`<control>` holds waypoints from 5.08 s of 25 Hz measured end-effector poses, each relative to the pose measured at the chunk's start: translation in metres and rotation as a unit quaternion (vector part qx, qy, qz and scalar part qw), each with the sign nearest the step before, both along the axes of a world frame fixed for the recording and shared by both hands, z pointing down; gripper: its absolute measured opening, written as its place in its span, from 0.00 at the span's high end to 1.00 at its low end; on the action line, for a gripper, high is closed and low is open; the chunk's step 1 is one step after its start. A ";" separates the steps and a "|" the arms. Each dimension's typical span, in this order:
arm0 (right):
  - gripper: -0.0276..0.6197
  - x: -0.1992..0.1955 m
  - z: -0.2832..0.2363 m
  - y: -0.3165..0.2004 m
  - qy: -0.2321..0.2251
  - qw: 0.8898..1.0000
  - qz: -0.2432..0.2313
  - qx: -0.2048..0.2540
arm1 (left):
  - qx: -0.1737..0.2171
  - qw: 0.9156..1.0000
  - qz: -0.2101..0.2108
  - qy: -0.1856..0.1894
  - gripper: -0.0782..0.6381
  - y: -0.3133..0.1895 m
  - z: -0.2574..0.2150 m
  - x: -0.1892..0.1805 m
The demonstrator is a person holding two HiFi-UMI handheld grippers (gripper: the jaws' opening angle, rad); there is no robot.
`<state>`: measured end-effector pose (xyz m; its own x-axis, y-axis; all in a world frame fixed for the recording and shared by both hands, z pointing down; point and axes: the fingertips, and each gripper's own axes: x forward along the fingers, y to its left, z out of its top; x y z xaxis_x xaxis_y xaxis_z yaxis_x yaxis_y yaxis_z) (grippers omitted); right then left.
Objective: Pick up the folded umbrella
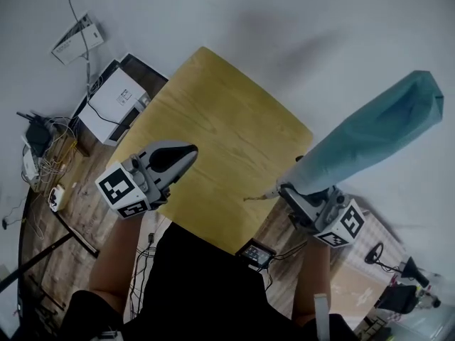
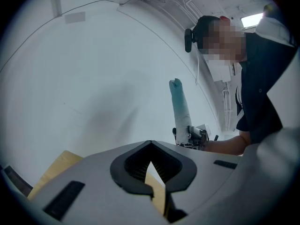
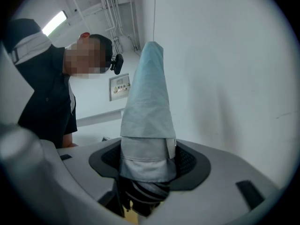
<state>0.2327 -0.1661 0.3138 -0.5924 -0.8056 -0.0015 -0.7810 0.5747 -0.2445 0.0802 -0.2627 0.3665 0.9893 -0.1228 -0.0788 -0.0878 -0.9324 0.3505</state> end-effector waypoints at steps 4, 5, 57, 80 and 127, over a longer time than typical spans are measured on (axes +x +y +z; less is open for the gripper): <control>0.53 -0.007 0.031 -0.025 0.056 0.998 0.002 -0.036 | -0.015 1.000 0.003 0.003 0.88 -0.008 0.014 0.000; 0.53 -0.009 0.040 -0.030 0.073 0.996 0.003 -0.048 | -0.019 1.000 0.004 0.004 0.88 -0.010 0.017 -0.001; 0.53 -0.057 0.353 -0.088 0.323 0.852 -0.067 -0.406 | -0.125 0.991 -0.029 -0.024 0.88 -0.002 0.120 -0.058; 0.53 -0.059 0.370 -0.074 0.365 0.819 -0.074 -0.437 | -0.120 0.992 -0.031 -0.019 0.88 0.003 0.116 -0.067; 0.81 -0.073 0.134 -0.028 0.215 0.952 -0.008 -0.218 | 0.007 1.000 -0.007 -0.009 0.88 0.093 -0.011 -0.042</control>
